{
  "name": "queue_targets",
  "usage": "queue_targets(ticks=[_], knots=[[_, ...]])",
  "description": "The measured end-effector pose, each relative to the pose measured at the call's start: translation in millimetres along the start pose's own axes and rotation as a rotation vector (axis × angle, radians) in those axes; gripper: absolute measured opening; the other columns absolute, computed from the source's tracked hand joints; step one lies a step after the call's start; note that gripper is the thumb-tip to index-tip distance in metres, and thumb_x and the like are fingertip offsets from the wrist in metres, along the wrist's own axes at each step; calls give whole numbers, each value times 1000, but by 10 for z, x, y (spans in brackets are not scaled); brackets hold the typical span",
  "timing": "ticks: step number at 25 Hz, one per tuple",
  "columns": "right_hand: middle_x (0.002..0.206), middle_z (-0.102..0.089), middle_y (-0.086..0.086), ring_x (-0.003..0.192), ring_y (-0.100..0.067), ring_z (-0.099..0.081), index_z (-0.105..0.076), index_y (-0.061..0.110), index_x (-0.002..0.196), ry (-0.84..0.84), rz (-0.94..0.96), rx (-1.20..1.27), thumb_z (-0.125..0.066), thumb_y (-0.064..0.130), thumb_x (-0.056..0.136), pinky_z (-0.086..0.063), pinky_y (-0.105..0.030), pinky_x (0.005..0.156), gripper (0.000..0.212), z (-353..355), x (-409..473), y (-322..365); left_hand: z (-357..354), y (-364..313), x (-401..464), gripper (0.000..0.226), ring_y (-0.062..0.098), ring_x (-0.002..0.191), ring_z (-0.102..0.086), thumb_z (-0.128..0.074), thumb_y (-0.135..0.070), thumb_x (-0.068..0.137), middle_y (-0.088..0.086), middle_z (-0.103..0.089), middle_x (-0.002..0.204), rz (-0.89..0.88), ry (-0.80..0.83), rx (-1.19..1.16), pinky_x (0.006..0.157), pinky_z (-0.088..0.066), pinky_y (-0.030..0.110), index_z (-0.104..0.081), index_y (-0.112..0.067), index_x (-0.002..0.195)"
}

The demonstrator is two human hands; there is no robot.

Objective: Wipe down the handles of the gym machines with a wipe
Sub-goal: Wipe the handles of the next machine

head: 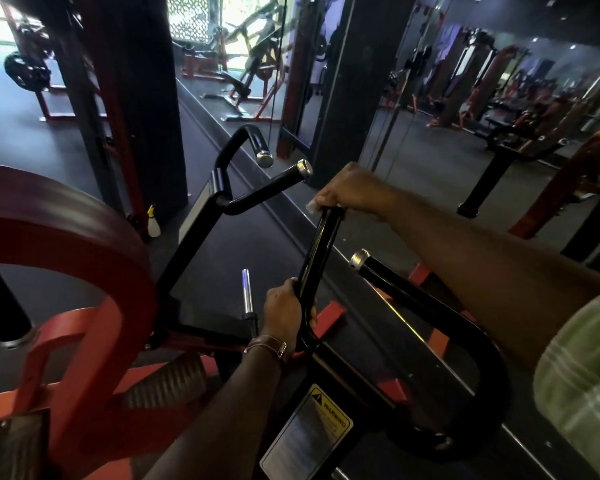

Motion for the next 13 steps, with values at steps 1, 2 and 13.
queue_targets(ticks=[1, 2, 13], knots=[[89, -76, 1, 83, -9, -70, -78, 14, 91, 0, -100, 321, -72, 23, 89, -57, -27, 70, 11, -62, -60, -25, 0, -7, -6, 34, 20, 47, -47, -39, -20, 99, 12, -55, 63, -1, 7, -1, 45, -38, 26, -62, -5, 79], [87, -77, 2, 85, -9, -72, -77, 12, 88, -31, -170, 591, -72, 18, 89, -59, -29, 73, 7, -125, -119, -45, -2, -14, -10, 34, 20, 47, -48, -38, -20, 100, 12, -55, 63, -2, 14, -2, 45, -39, 26, -62, -5, 80], [85, -72, 7, 73, -4, -68, -77, 14, 93, -609, -114, 522, -74, 11, 86, -54, -10, 65, 8, -243, -463, -334, -3, -10, -8, 38, 21, 46, -46, -39, -22, 97, 13, -54, 62, -5, 14, 24, 47, -38, 27, -60, -10, 68]])
Point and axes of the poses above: each hand's wrist, its own x-axis towards the middle knuckle, its own z-axis out of the back of the hand, y = z × x, the point moved 3 cm from there along x, towards the middle knuckle
